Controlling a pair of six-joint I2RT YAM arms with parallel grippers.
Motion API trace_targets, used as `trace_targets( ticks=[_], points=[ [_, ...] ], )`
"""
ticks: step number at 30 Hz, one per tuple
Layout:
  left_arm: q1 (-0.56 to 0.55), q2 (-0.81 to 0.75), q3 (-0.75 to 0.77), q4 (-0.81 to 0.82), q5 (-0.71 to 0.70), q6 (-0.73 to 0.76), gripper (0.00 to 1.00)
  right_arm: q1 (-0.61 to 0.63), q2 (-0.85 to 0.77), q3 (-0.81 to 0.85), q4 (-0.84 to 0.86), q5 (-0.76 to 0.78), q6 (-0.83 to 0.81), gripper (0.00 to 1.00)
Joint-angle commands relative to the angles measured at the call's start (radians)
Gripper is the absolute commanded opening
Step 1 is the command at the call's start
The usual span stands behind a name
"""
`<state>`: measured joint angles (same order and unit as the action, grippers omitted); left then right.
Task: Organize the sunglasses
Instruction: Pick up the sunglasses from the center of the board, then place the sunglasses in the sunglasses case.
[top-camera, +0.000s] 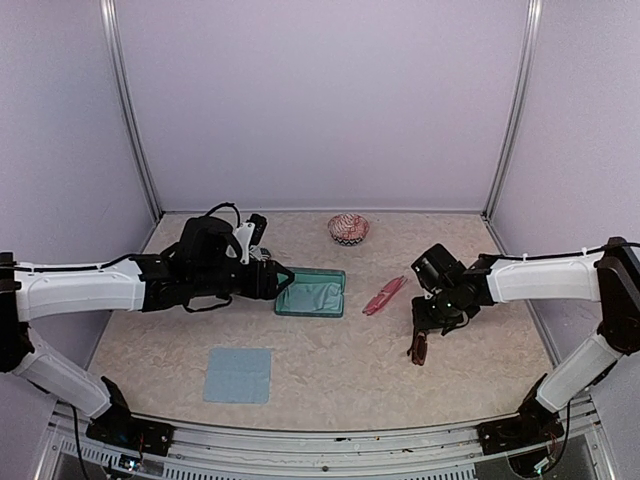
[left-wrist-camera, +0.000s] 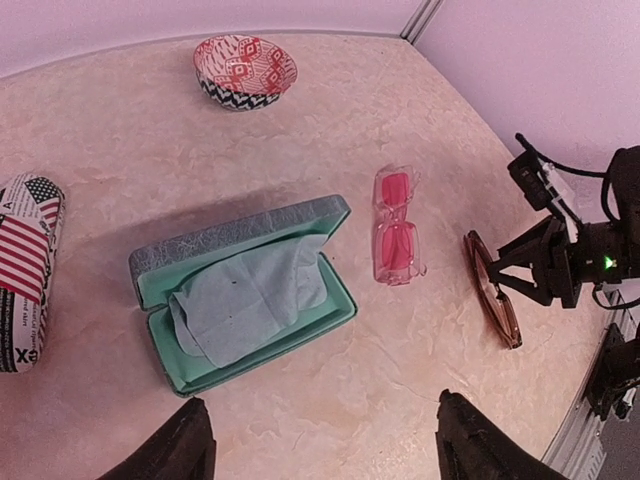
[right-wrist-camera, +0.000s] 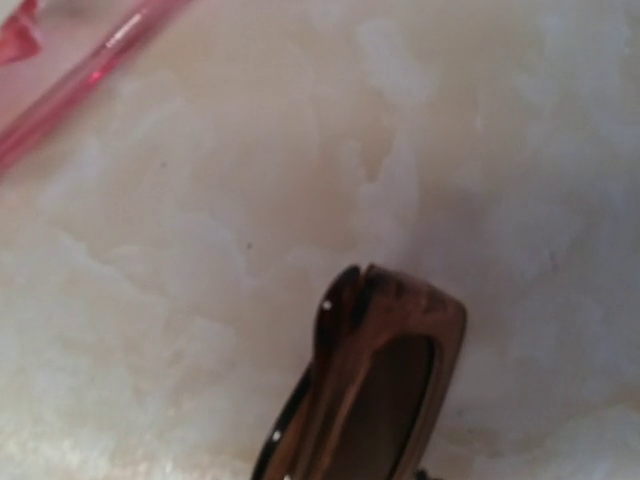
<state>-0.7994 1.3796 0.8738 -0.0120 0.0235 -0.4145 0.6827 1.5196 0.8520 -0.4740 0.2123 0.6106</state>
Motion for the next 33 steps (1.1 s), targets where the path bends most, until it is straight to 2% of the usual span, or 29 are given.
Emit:
trace_targets(
  ticks=[1,9,17,27,33],
  points=[
    [-0.001,-0.074,-0.022,-0.035,-0.02,0.01,0.75,-0.009,0.04,0.026,0.03,0.034,0.02,0.37],
    [0.012,-0.146,-0.057,-0.049,-0.027,0.007,0.77,-0.009,0.066,0.044,-0.01,0.106,0.003,0.23],
    [0.028,-0.184,-0.072,-0.066,-0.024,0.006,0.77,-0.009,0.047,0.051,-0.05,0.138,-0.016,0.0],
    [0.037,-0.23,-0.078,-0.08,-0.024,-0.003,0.78,0.006,-0.027,0.086,-0.046,0.086,-0.059,0.0],
    [0.067,-0.26,-0.028,-0.148,0.0,-0.027,0.78,0.067,-0.083,0.119,0.013,0.077,-0.16,0.0]
  ],
)
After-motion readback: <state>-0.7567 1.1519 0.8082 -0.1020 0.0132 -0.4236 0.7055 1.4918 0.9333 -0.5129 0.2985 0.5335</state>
